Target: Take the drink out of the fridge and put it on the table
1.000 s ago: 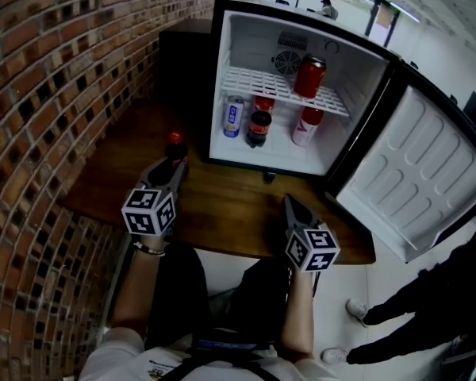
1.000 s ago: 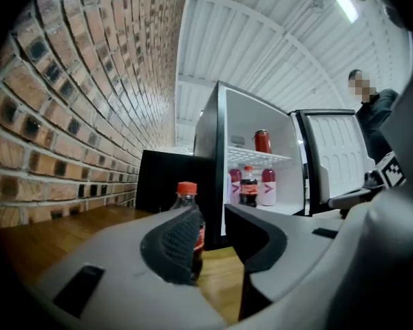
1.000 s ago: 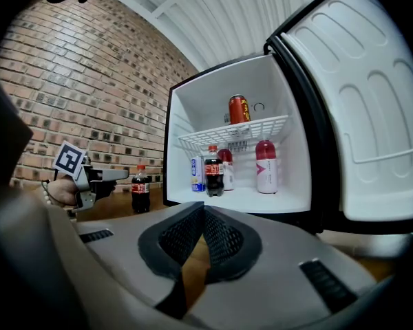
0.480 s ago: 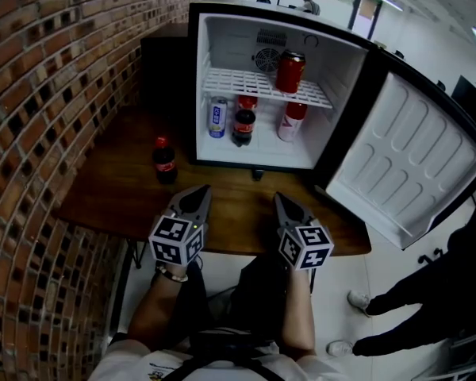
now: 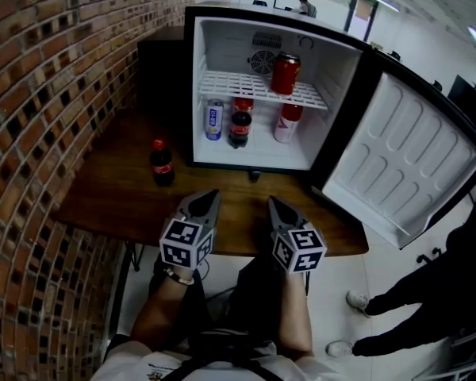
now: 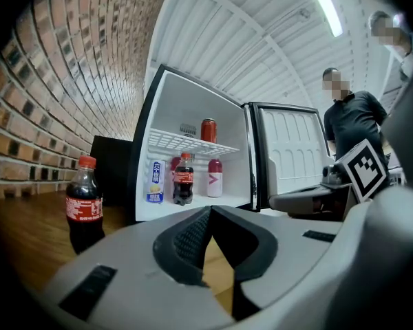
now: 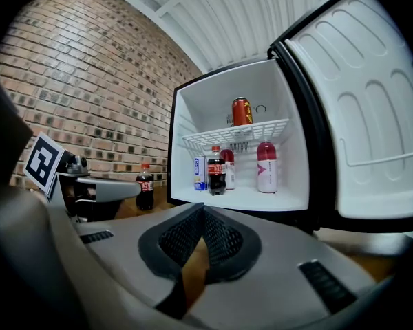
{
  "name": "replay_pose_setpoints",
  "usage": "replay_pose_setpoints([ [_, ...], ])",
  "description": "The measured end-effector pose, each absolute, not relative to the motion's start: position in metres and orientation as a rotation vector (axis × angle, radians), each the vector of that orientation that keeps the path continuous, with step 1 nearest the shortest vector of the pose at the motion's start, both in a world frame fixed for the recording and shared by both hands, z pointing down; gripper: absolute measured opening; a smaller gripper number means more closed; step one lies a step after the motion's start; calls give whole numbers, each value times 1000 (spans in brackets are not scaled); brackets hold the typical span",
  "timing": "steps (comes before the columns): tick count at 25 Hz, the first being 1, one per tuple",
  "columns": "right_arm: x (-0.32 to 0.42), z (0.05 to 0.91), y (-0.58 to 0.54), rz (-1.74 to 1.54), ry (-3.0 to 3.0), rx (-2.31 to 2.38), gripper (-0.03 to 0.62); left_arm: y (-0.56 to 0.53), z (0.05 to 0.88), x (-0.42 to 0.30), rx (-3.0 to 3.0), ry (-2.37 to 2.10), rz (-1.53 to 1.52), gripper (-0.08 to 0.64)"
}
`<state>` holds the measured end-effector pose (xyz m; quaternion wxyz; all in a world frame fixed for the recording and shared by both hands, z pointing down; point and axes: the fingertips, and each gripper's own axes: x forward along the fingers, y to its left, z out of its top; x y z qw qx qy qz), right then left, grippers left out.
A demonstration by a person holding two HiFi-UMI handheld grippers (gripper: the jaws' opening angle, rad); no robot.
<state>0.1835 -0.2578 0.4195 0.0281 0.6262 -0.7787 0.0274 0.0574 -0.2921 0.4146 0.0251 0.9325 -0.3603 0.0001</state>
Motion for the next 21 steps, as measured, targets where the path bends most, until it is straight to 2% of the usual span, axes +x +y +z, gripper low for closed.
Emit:
replay_pose_setpoints([
  [21, 184, 419, -260, 75, -2404, 1925, 3, -296, 414, 58, 2872, -1113, -7, 3],
])
